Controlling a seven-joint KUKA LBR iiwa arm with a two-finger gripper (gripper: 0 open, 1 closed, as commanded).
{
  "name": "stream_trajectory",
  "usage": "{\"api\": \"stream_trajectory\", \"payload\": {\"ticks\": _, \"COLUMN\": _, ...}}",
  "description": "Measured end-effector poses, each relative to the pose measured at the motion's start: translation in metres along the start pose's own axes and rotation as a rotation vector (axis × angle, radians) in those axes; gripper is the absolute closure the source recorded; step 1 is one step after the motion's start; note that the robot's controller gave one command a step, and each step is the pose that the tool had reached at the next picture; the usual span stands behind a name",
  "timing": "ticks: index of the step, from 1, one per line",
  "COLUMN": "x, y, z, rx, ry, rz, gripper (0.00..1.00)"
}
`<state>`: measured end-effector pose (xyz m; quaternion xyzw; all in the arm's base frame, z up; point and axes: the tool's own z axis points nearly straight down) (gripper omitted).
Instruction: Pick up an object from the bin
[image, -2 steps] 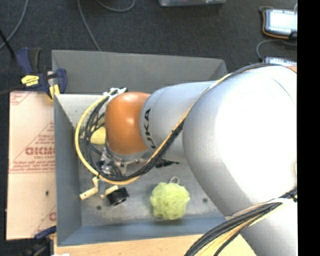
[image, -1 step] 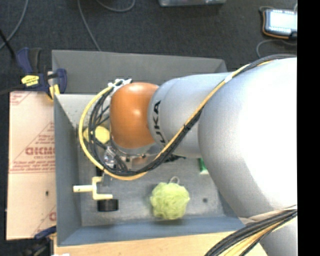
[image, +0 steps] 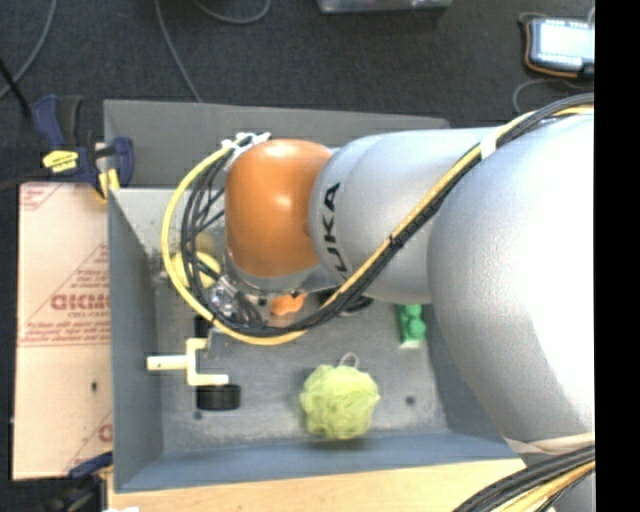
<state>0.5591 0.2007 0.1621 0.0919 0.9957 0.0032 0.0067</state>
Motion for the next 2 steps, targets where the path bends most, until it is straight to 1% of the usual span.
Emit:
{"api": "stream_trajectory", "payload": {"ticks": 1, "x": -0.003, "y": 0.003, "z": -0.045, "rx": 0.006, "ry": 0.01, "rz": -0.001, "gripper": 1.0}}
{"api": "stream_trajectory", "payload": {"ticks": 2, "x": -0.006, "y": 0.004, "z": -0.105, "rx": 0.003, "ry": 0.004, "rz": -0.009, "gripper": 1.0}}
